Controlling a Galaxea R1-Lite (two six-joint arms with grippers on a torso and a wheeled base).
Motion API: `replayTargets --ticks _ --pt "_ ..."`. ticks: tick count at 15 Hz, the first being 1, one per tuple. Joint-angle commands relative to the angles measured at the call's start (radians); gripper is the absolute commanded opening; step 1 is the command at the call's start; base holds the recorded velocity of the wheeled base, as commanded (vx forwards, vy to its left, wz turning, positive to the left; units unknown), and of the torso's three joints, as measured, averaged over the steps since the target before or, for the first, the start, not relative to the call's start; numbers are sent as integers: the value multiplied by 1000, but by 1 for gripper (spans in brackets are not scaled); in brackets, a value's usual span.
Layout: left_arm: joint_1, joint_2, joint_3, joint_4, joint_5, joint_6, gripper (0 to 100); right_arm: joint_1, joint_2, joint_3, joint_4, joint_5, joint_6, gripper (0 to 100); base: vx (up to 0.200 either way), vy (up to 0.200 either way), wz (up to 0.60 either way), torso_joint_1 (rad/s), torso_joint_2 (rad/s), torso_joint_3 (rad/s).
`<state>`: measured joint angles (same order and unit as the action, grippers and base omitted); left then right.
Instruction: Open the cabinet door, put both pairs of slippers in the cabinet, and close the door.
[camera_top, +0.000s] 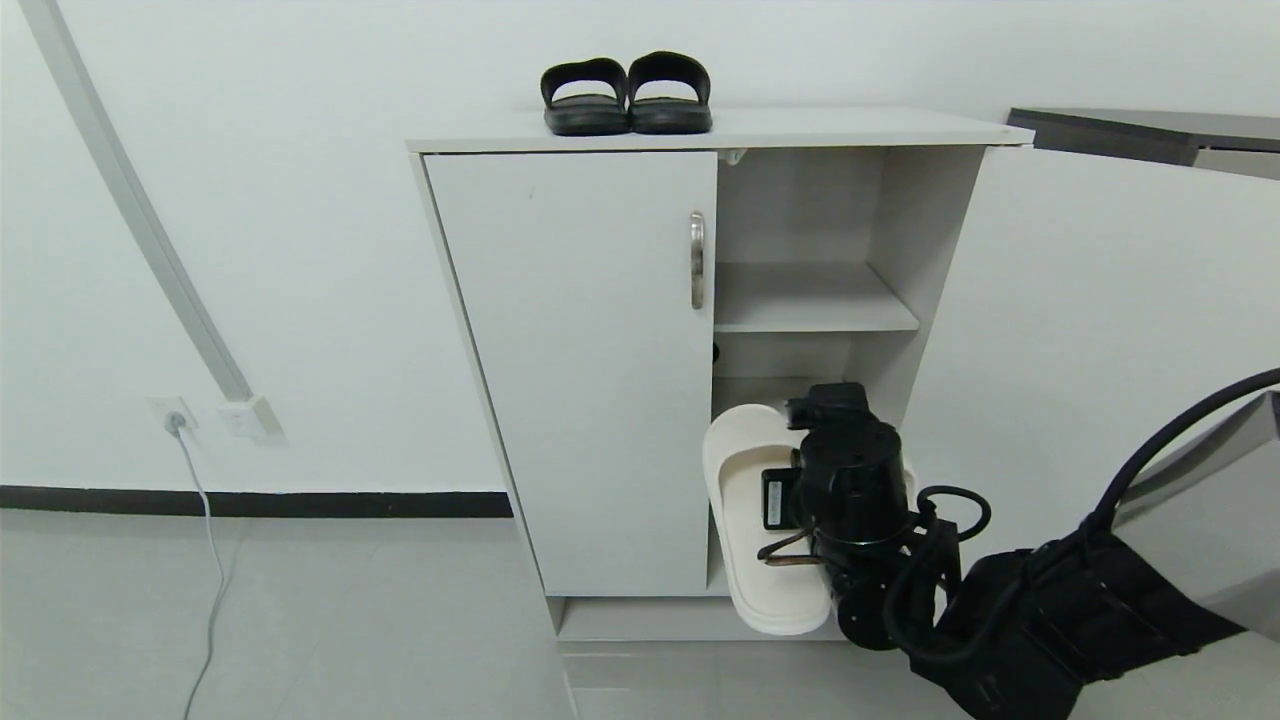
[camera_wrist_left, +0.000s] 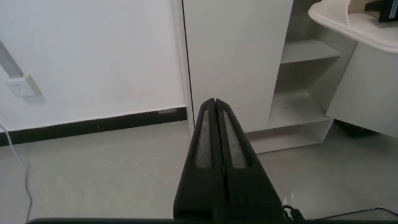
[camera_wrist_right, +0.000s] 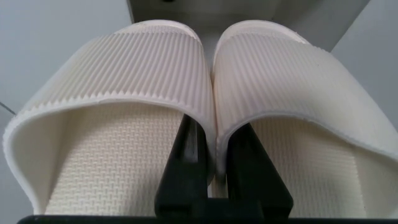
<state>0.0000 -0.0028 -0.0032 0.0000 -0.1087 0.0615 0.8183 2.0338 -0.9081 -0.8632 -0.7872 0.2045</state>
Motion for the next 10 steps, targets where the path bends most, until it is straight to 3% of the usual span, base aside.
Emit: replayTargets --ticks 1,3,10 --pt "2 3 0 0 0 0 0 13 16 -48 44 -14 43 0 0 0 0 0 0 0" --pt "2 3 0 0 0 0 0 9 16 -54 66 -14 59 0 0 0 0 0 0 0" --pt "2 3 0 2 1 -3 0 1 34 -52 59 -17 62 0 0 -200 0 5 4 2"
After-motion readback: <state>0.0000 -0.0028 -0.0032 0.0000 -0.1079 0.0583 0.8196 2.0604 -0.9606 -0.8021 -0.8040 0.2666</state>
